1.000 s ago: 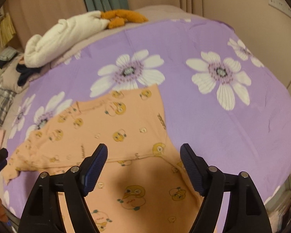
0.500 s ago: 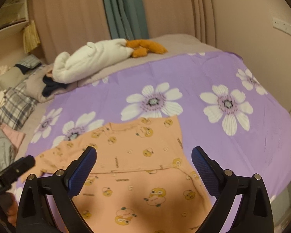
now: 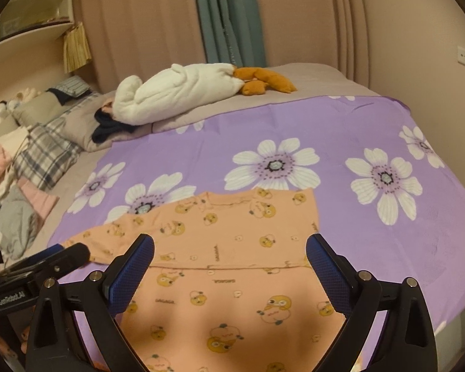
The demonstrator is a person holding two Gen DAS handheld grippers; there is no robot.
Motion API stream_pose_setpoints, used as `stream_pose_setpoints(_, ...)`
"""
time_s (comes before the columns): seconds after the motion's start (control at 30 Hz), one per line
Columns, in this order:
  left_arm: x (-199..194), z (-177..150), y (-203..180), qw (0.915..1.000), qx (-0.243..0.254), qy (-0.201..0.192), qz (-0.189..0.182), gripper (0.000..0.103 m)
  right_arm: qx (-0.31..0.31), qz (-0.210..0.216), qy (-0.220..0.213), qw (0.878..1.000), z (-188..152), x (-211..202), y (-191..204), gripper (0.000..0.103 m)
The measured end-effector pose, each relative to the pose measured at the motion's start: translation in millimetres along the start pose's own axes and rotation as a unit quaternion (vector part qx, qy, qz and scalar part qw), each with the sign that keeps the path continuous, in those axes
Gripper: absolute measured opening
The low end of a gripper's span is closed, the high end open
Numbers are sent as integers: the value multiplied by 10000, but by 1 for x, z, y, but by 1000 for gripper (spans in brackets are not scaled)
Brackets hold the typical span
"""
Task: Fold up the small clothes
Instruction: 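Move the left tool to the other onesie sleeve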
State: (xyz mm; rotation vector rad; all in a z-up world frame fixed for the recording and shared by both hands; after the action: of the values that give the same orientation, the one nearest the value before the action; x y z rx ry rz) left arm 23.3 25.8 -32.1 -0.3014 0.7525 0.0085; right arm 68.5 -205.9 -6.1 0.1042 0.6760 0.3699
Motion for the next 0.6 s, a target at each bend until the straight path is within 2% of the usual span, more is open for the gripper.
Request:
stream_pose_setpoints(0.33,1,-3,26,9989,-352,10,316,102,-22,199,155,9997,-5,10,11,98)
stream_pose_setpoints(0.6,5,-5,67,9929,-965,87,685,102,49,176,284,9994,-9,16,11,98)
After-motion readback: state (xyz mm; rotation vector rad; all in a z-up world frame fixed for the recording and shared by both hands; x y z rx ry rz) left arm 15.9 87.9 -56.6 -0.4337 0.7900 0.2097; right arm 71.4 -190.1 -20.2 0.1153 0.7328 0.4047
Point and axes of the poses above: each gripper's, at about its wrist camera, not at the fingertips, and x roughly the way its jaws point, y to its left, z to its top, the point moved 4 cm from there along x, roughly the way its jaws point, and after that the axes turned 4 degrees about x, right-handed, at the moved point
